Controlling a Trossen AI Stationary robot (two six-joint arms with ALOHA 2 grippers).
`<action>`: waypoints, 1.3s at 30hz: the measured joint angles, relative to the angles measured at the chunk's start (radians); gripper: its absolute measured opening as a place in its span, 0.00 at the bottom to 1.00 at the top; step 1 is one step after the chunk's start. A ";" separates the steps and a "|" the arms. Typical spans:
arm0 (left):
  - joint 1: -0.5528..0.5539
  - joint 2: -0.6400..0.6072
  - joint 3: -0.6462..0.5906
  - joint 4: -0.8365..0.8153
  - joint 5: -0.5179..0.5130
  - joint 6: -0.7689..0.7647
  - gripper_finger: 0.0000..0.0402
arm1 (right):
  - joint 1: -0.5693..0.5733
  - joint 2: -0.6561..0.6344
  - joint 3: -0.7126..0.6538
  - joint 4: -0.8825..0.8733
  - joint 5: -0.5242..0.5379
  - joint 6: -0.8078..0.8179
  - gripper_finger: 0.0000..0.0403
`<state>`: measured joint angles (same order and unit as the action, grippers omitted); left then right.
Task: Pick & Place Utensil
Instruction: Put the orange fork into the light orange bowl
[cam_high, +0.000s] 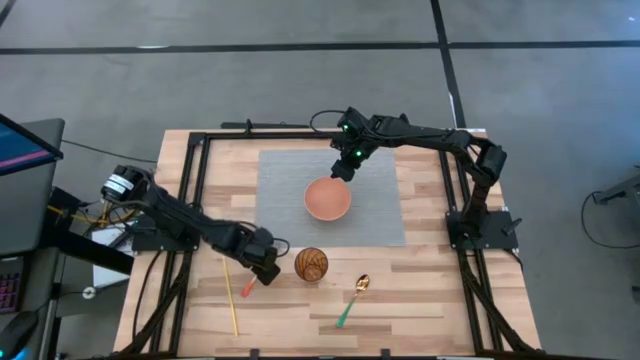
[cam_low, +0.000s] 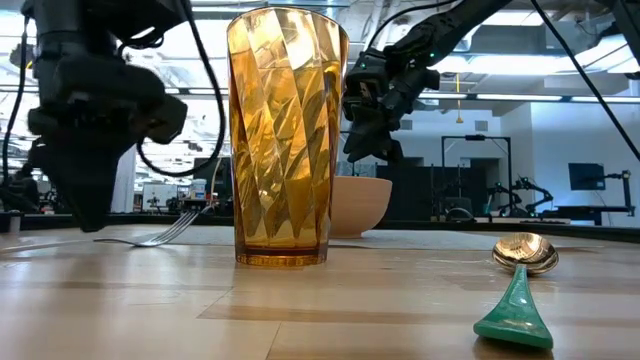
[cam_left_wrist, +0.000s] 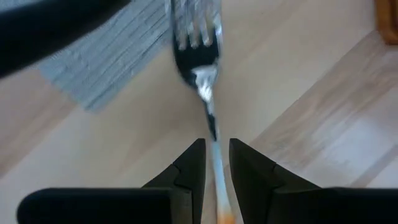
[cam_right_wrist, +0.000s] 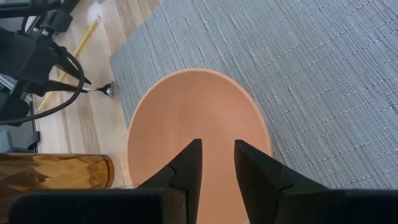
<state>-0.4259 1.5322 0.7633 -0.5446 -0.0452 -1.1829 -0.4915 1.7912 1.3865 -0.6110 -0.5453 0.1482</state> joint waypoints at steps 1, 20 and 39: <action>-0.007 0.000 -0.008 0.009 -0.001 -0.008 0.18 | 0.000 0.000 0.000 0.001 0.000 0.000 0.22; -0.029 0.008 -0.075 0.126 -0.030 -0.003 0.03 | 0.000 0.000 0.000 0.022 0.000 0.002 0.22; 0.185 -0.507 -0.038 0.115 -0.073 0.184 0.02 | -0.005 -0.007 0.000 0.020 -0.002 -0.050 0.22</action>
<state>-0.2413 1.0256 0.7250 -0.4295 -0.1184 -0.9984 -0.4964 1.7838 1.3863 -0.5908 -0.5472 0.0977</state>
